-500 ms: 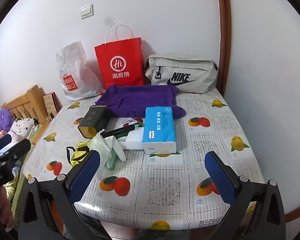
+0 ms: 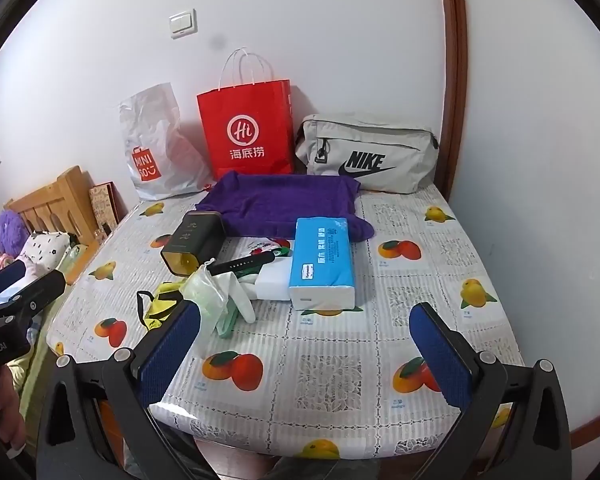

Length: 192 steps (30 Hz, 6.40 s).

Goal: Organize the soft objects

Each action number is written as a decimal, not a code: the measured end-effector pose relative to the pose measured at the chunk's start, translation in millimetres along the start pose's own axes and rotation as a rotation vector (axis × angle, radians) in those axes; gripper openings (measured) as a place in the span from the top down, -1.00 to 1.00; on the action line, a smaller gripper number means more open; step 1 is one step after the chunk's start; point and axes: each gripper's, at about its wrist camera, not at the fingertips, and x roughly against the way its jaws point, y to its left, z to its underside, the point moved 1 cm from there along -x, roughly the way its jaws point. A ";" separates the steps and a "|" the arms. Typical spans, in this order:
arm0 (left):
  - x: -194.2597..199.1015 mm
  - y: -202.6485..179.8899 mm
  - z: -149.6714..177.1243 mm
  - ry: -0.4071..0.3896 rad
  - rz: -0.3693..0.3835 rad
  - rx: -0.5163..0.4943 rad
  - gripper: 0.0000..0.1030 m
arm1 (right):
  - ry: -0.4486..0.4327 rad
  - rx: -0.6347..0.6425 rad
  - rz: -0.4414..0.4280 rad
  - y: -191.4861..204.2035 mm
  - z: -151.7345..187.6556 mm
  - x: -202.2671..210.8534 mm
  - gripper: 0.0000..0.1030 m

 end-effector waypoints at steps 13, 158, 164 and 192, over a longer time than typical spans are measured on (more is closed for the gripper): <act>-0.6 3.2 -5.2 -0.002 0.003 -0.001 -1.00 | 0.002 0.015 -0.004 4.5 1.9 -1.5 -1.00; -229.1 85.3 79.7 0.315 0.016 0.046 -0.42 | 0.192 0.196 -0.323 109.9 39.9 -197.5 0.70; -229.3 83.8 80.4 0.317 0.005 0.035 -0.42 | 0.159 0.200 -0.298 86.6 35.2 -166.8 0.72; -228.3 75.5 84.0 0.342 -0.041 0.025 -0.49 | 0.309 0.057 -0.063 8.2 95.2 -185.2 -0.83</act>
